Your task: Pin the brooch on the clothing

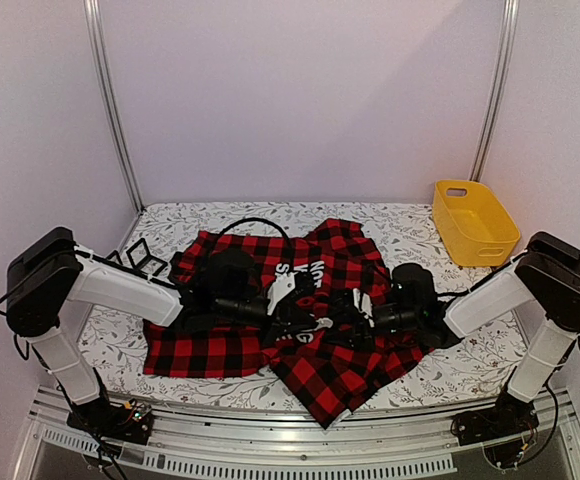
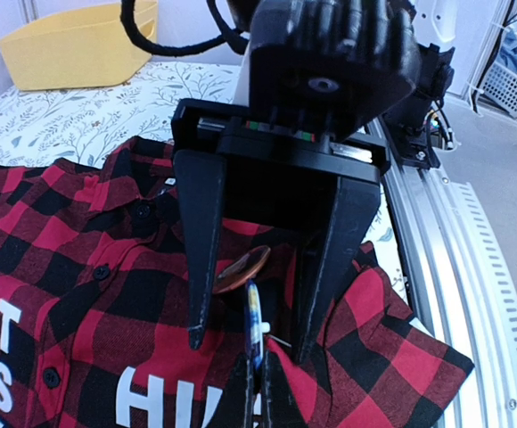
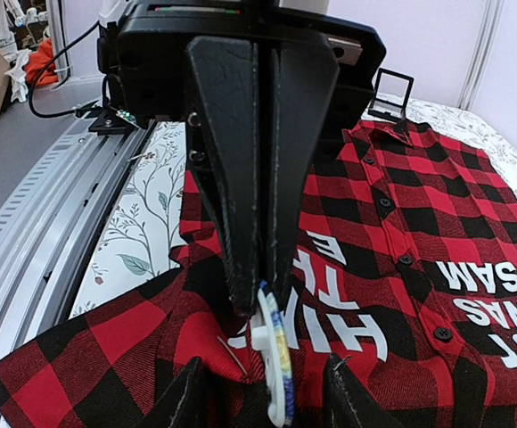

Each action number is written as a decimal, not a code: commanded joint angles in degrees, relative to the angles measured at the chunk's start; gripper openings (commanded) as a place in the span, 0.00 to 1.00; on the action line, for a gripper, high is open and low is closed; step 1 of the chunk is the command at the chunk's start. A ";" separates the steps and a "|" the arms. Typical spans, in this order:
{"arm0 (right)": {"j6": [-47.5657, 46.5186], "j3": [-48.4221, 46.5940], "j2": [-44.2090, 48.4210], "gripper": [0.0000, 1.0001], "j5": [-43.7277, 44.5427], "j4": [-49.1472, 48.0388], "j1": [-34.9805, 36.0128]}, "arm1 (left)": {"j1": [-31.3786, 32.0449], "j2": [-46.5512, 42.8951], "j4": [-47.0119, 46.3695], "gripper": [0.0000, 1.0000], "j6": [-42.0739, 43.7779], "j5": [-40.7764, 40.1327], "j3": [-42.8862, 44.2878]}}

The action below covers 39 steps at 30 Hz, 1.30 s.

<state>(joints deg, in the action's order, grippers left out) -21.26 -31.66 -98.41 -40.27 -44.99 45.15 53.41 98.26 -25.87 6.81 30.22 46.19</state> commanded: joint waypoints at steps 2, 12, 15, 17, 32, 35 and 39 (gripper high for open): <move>2.92 -0.56 1.41 0.43 -1.31 -2.33 -1.20 | -0.65 -1.54 -1.87 0.00 -0.15 1.16 -0.13; 6.12 -1.47 -0.55 0.37 -0.12 -5.18 -1.29 | -0.66 -1.53 -2.90 0.00 -0.40 1.22 -0.47; 6.39 -1.47 -1.16 0.36 0.29 -5.81 -1.24 | -0.59 -1.59 -3.20 0.00 -0.63 1.20 -0.52; 7.08 -1.47 -1.30 0.34 1.05 -6.84 -1.23 | -0.67 -1.65 -3.71 0.00 -1.00 1.52 -0.71; 14.64 -0.46 -1.93 0.16 5.67 -12.09 -1.24 | -0.80 -1.44 -3.63 0.00 -1.21 1.73 -0.75; 15.10 -0.01 -1.96 0.13 6.74 -12.22 -1.29 | -0.84 -1.49 -3.56 0.00 -1.20 1.75 -0.61; 16.30 0.40 -1.89 0.12 8.87 -12.49 -1.29 | -0.84 -1.64 -3.63 0.00 -1.35 1.66 -0.74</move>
<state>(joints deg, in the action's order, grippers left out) -7.27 -31.81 -99.50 -36.80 -54.65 44.25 52.40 98.26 -28.91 5.74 29.41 45.95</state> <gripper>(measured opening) 0.125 0.006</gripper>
